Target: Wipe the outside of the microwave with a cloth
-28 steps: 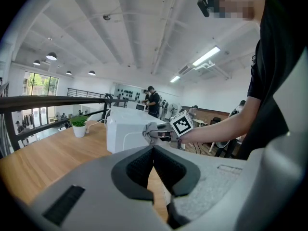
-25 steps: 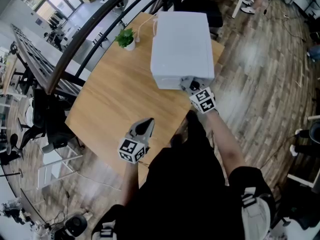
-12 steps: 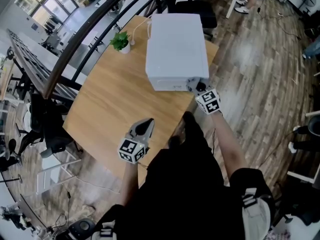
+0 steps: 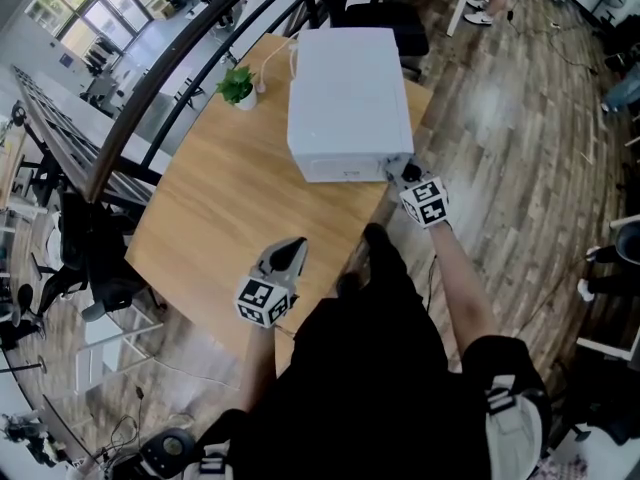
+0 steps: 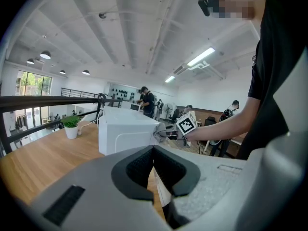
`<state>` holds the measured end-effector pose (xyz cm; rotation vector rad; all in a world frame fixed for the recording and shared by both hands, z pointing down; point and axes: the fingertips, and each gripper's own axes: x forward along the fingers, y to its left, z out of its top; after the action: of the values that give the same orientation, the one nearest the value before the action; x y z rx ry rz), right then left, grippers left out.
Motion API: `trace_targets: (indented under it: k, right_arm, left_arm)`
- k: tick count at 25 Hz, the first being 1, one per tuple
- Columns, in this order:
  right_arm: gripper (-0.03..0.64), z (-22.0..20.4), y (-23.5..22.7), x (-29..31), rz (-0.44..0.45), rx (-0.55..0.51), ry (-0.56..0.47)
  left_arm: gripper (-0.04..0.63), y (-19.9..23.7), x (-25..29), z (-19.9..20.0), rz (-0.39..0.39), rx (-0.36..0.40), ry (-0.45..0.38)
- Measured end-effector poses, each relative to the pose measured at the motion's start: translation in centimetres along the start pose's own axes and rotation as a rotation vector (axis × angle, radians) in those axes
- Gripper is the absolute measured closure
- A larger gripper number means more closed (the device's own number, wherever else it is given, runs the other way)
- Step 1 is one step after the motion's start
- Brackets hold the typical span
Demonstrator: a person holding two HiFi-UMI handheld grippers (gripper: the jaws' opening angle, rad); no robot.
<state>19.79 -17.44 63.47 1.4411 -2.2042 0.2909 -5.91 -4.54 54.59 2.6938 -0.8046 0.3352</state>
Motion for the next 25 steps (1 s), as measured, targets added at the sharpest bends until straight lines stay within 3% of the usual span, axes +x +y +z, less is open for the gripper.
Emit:
trace_targets:
  k: [25]
  right_arm:
    - [0.600,-2.3,-1.3,0.3,-0.017,0.012,0.038]
  left_arm:
    - [0.595,0.2,0.1,0.0,-0.001,0.001,0.003]
